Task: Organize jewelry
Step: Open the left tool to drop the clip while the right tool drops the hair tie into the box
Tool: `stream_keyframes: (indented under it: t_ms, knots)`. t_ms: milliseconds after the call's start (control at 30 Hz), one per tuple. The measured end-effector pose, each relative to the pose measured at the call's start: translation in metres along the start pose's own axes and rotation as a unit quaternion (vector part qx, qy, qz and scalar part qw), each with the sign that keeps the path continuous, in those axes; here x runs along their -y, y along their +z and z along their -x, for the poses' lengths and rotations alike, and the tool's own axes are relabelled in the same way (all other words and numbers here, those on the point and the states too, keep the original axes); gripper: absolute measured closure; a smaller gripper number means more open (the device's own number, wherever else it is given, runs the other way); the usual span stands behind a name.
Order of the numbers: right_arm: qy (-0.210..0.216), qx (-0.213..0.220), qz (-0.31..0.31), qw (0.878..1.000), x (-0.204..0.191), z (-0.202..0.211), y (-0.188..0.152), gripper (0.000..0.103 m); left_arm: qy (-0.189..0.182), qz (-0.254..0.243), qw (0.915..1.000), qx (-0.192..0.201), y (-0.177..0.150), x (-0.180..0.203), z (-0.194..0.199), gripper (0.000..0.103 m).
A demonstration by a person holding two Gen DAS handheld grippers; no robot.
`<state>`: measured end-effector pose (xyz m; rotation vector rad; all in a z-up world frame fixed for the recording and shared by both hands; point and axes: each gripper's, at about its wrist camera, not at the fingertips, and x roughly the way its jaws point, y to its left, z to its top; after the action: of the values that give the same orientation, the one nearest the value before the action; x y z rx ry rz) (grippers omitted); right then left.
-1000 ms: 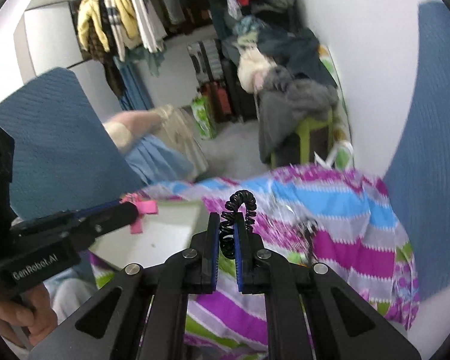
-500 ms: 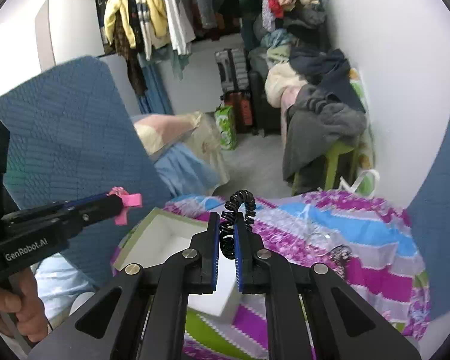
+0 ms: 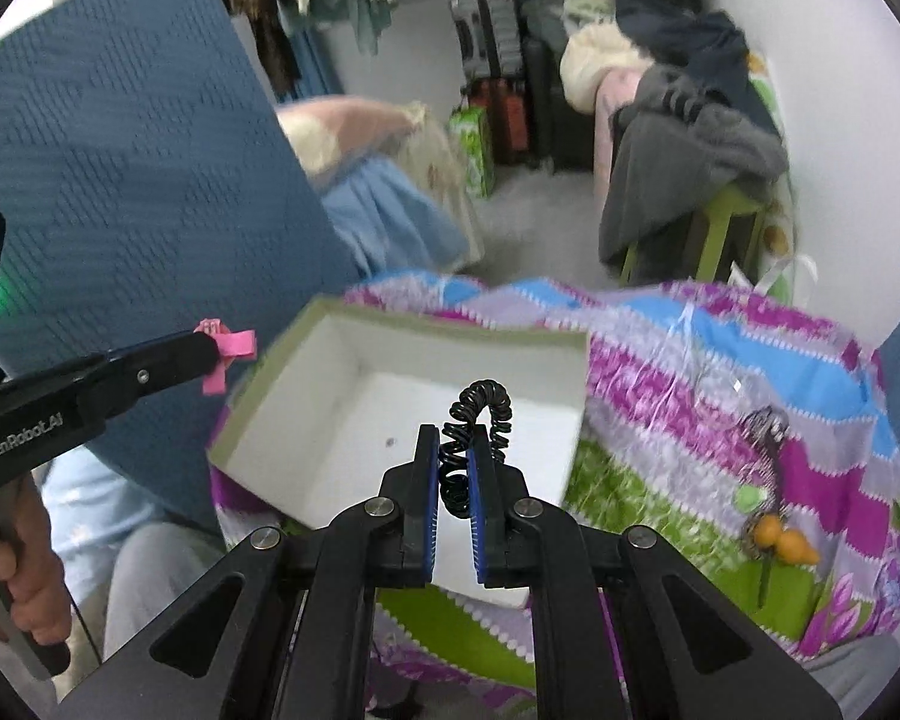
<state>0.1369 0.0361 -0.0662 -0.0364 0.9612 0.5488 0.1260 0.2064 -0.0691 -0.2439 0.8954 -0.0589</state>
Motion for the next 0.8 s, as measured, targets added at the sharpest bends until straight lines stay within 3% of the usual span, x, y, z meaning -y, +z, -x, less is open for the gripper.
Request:
stream_keyframes:
  t_ms: [400, 467, 500, 533, 667, 800]
  knots:
    - [-0.013, -0.062, -0.002, 0.998, -0.002, -0.057, -0.016, 0.096, 0.005, 0.010, 0.9980, -0.061, -0.021, -0.026, -0.051, 0.088]
    - [-0.012, -0.067, -0.002, 0.998, -0.002, -0.060, -0.017, 0.093, 0.010, 0.015, 0.9980, -0.061, -0.024, -0.029, -0.050, 0.088]
    - [-0.012, -0.070, -0.002, 0.998, -0.002, -0.061, -0.017, 0.084, 0.009, 0.018, 0.9980, -0.060, -0.024, -0.029, -0.049, 0.088]
    - [-0.009, -0.070, -0.003, 0.997, -0.002, -0.061, -0.017, 0.077, 0.009, 0.026, 0.9978, -0.061, -0.024, -0.031, -0.048, 0.085]
    - [-0.001, -0.061, -0.006, 0.998, 0.000, -0.051, -0.014, 0.077, 0.013, 0.033, 0.9984, -0.044, -0.022, -0.029, -0.035, 0.048]
    - [0.004, -0.035, -0.001, 0.999, 0.001, -0.029, -0.004, 0.076, 0.014, 0.031, 0.9992, -0.020, -0.014, -0.021, -0.014, 0.047]
